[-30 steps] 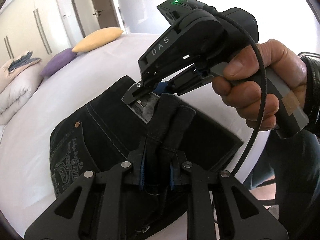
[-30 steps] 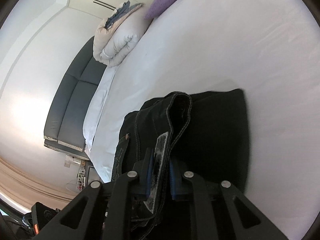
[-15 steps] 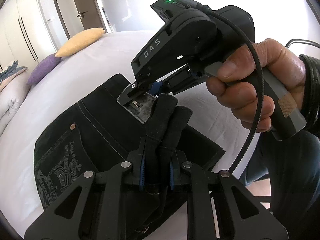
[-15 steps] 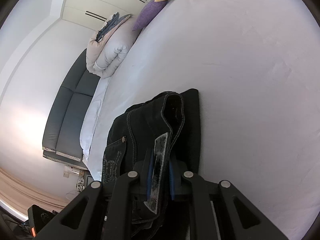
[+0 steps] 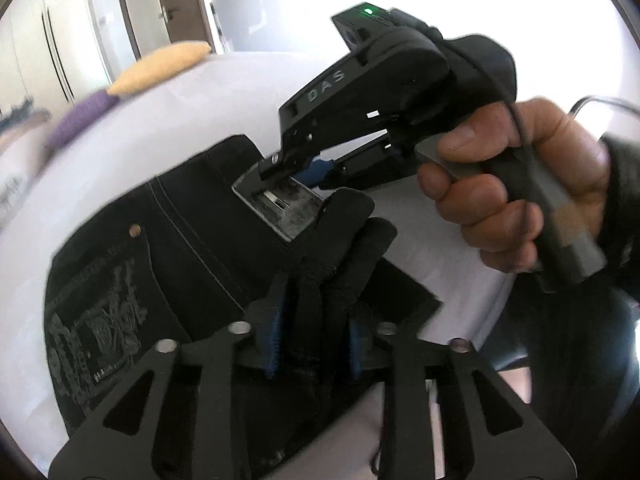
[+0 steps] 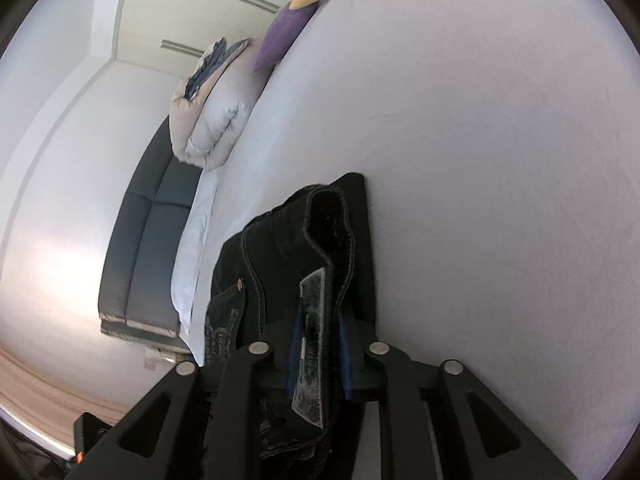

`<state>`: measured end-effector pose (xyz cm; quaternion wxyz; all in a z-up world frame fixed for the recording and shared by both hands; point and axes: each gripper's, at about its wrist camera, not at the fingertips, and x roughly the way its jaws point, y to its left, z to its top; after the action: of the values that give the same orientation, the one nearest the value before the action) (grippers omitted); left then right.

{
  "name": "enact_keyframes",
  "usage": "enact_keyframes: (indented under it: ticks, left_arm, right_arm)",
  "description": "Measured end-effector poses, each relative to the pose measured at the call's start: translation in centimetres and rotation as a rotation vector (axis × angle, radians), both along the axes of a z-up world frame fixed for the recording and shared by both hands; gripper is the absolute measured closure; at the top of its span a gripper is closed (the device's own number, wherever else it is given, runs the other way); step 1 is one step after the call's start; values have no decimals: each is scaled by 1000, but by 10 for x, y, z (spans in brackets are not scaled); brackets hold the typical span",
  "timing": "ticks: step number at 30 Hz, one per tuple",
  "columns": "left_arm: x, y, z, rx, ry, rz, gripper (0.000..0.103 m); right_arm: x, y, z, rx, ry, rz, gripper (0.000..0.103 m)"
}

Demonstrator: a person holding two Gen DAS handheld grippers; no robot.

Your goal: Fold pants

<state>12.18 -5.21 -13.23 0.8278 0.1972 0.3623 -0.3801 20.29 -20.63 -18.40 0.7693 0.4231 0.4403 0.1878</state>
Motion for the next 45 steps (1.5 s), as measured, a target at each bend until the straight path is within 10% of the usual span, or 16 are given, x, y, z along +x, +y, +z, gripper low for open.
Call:
enact_keyframes:
  ticks: [3,11,23,45]
  left_arm:
    - [-2,28,21,-124,64,11,28]
    - [30,103,44,-258,132,191,28]
    - [82,147,20,-98,205,389,65]
    - [99,135,15,-18,131,383,66]
  right_arm:
    - [-10,-10,11,-52,3,-71,71]
    - [-37,30,59,-107,-85,11,84]
    - [-90,49,23,-154,4,19,103]
    - [-99,62,23,-228,-6,-27,103]
